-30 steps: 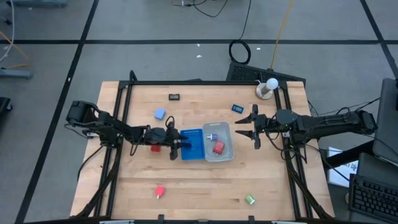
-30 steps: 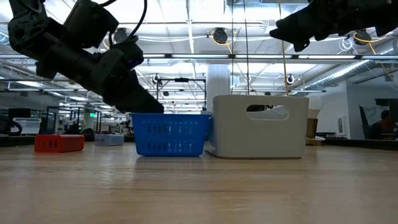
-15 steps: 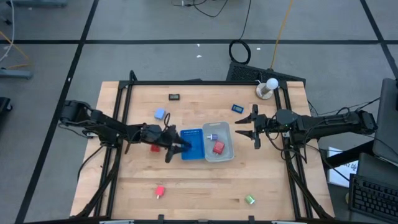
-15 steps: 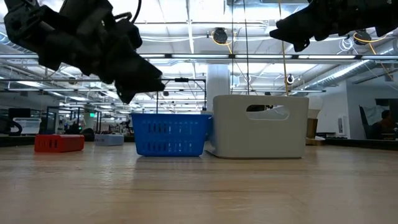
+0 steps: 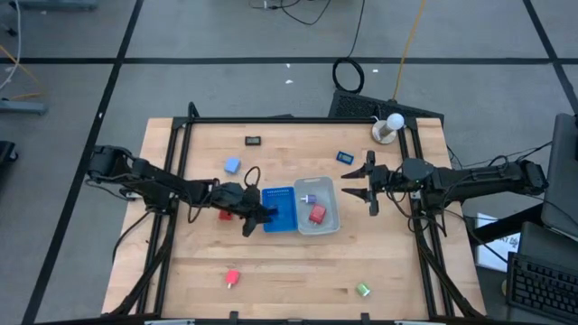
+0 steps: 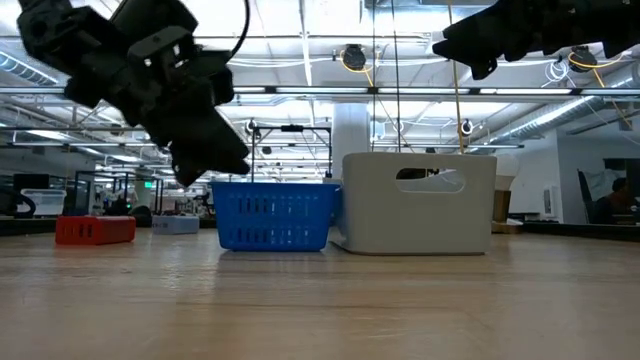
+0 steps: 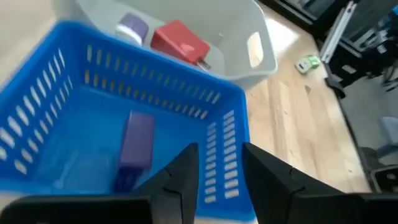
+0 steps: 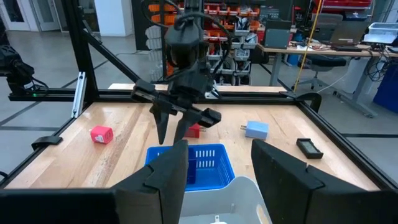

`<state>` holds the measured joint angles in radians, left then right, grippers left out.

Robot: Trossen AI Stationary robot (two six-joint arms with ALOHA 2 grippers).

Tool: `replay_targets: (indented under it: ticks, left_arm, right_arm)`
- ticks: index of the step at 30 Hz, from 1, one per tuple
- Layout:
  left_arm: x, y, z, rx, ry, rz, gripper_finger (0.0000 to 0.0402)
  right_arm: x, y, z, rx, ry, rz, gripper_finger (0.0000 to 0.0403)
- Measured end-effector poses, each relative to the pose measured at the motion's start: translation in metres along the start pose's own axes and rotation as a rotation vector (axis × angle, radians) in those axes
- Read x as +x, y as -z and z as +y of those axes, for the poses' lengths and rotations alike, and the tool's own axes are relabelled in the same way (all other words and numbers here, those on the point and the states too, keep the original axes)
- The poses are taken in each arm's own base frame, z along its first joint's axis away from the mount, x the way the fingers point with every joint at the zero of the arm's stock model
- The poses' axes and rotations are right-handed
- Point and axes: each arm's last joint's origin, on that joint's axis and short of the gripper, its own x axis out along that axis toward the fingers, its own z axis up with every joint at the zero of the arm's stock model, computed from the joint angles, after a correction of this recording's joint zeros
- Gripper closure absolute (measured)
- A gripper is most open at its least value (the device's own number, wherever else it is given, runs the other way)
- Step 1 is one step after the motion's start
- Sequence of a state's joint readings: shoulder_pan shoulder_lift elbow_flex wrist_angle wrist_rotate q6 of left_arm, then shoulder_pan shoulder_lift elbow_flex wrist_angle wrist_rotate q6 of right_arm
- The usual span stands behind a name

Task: Pick & Place Office items
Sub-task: Put the dark blue digital timer into the blue bin

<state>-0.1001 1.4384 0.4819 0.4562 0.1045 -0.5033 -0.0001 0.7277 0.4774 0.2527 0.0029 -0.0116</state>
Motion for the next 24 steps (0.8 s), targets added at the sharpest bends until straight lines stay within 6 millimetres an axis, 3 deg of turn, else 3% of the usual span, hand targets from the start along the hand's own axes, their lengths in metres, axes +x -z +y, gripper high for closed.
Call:
replay_targets:
  ticks: [9,17,24]
  left_arm:
    - [0.005,-0.023,-0.019,0.087,-0.103,0.109,0.0313]
    - [0.006,-0.02,-0.02,0.096,-0.147,0.128,0.0346]
    - [0.019,-0.01,-0.01,0.114,-0.179,0.181,0.0367]
  right_arm:
    - [0.0,0.0,0.0,0.0,0.0,-0.005,0.0232]
    - [0.0,0.0,0.0,0.0,-0.003,-0.004,0.0232]
    - [0.0,0.0,0.0,0.0,-0.004,-0.004,0.0232]
